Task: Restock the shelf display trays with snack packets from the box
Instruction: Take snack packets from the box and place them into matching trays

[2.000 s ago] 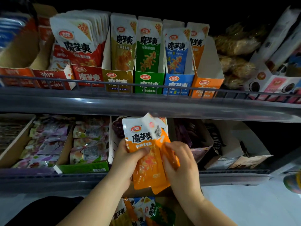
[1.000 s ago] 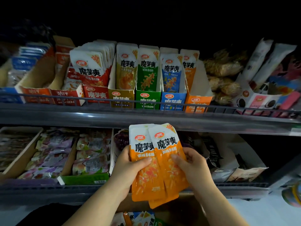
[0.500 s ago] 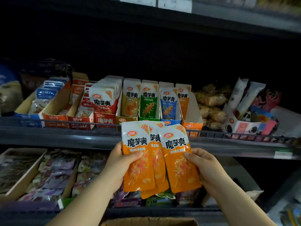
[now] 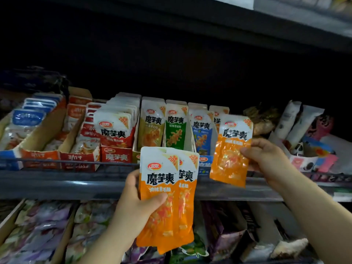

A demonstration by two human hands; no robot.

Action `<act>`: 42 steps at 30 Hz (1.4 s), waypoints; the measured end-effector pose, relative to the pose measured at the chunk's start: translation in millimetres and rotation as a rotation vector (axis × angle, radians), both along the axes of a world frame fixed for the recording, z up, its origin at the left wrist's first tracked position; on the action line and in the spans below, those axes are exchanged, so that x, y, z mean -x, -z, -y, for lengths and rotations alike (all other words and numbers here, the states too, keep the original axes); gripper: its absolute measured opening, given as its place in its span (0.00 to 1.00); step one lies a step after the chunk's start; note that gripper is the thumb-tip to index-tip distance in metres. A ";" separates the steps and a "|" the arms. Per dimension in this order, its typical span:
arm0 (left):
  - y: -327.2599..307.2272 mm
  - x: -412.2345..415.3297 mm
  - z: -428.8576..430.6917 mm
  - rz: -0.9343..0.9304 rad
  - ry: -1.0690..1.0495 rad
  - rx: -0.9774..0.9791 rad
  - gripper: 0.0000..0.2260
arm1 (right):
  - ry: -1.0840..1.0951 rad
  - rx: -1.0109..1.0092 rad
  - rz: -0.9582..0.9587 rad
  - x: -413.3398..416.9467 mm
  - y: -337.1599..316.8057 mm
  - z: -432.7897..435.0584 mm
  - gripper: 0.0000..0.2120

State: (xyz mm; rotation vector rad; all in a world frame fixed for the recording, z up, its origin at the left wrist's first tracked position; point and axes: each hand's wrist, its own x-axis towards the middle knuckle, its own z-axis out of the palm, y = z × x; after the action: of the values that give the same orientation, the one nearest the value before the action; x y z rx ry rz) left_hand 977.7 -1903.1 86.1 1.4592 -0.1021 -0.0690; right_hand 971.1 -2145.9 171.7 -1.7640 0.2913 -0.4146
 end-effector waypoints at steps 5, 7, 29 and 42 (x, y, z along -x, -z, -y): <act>6.6 -7.2 14.1 0.005 0.002 -0.040 0.24 | 0.126 0.085 0.124 -24.7 -25.1 20.4 0.08; 7.6 -9.2 22.2 -0.006 0.015 -0.046 0.24 | 0.176 0.217 0.170 -34.4 -32.8 25.6 0.05; 12.3 -23.7 39.1 -0.056 0.005 -0.047 0.23 | 0.102 0.396 -0.063 -83.7 -14.0 30.9 0.20; 15.8 -30.5 40.8 -0.054 -0.014 -0.069 0.22 | 0.068 0.859 -0.247 -110.1 -51.7 36.1 0.19</act>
State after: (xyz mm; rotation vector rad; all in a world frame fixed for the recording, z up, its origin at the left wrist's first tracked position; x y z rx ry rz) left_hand 1008.2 -1943.9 70.3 1.5259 -0.0457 -0.1014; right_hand 1081.2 -2181.9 223.4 -2.6633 0.3802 -0.3967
